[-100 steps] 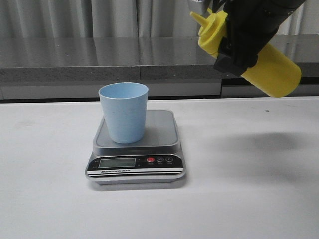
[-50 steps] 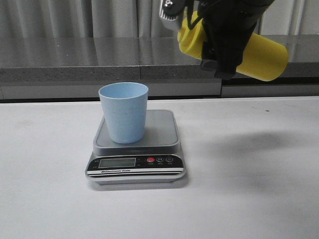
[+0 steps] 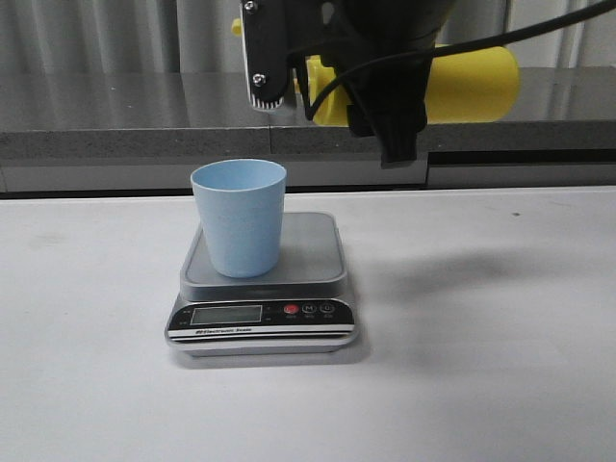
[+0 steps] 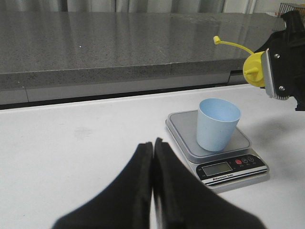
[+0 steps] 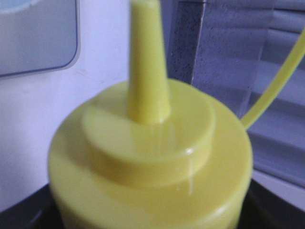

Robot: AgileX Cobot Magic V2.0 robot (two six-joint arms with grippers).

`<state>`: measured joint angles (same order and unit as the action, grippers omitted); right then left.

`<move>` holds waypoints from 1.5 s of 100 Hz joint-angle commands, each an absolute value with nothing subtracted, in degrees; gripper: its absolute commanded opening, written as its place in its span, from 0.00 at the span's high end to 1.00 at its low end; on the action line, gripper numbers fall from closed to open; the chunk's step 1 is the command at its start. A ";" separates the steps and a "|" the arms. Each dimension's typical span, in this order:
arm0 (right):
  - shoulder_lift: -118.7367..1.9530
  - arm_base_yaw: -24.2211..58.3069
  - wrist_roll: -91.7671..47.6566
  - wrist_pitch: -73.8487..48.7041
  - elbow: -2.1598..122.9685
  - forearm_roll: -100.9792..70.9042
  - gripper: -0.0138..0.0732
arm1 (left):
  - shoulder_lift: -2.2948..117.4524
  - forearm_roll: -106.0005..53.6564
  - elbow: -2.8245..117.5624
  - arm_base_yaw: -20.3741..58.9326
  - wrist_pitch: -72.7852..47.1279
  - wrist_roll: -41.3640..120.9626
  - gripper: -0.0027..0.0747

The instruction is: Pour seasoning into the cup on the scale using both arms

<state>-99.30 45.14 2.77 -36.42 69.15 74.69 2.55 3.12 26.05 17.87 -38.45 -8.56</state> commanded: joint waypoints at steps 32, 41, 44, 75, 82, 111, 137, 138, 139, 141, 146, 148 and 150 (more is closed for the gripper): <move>-99.07 47.68 3.57 -39.74 71.05 95.46 0.61 | 3.42 2.74 27.40 17.81 -34.11 -8.89 0.99; -99.07 47.76 3.57 -39.45 71.00 98.71 0.61 | 3.42 2.74 27.40 17.81 -34.11 -8.89 0.99; -99.07 47.76 3.57 -39.32 70.93 99.75 0.61 | 3.42 2.74 27.40 17.81 -34.11 -8.89 0.99; -99.07 47.76 4.86 -39.00 70.75 102.02 0.61 | 3.42 2.74 27.40 17.81 -34.11 -8.89 0.99; -98.87 47.76 8.03 -39.00 70.75 98.68 0.61 | 3.42 2.74 27.40 17.81 -34.11 -8.89 0.99; -93.91 43.97 14.01 -31.29 70.75 66.93 0.62 | 3.42 2.74 27.40 17.81 -34.11 -8.89 0.99; -85.04 37.69 13.15 -15.11 65.60 51.42 0.85 | 3.42 2.74 27.40 17.81 -34.11 -8.89 0.99; -84.59 37.48 12.89 -14.64 65.35 51.01 0.85 | 3.42 2.74 27.40 17.81 -34.11 -8.89 0.99; -84.59 37.26 12.89 -14.18 65.10 50.63 0.86 | 3.42 2.74 27.40 17.81 -34.11 -8.89 0.99; -83.94 36.61 12.46 -12.73 64.35 49.40 0.87 | 3.42 2.74 27.40 17.81 -34.11 -8.89 0.99; -82.64 35.12 11.62 -9.61 62.68 46.27 0.88 | 3.42 2.74 27.40 17.81 -34.11 -8.89 0.99; -82.21 34.48 11.42 -8.32 61.98 44.84 0.88 | 3.42 2.74 27.40 17.81 -34.11 -8.89 0.99; -81.74 33.85 11.17 -7.08 61.32 43.34 0.88 | 3.42 2.74 27.40 17.81 -34.11 -8.89 0.99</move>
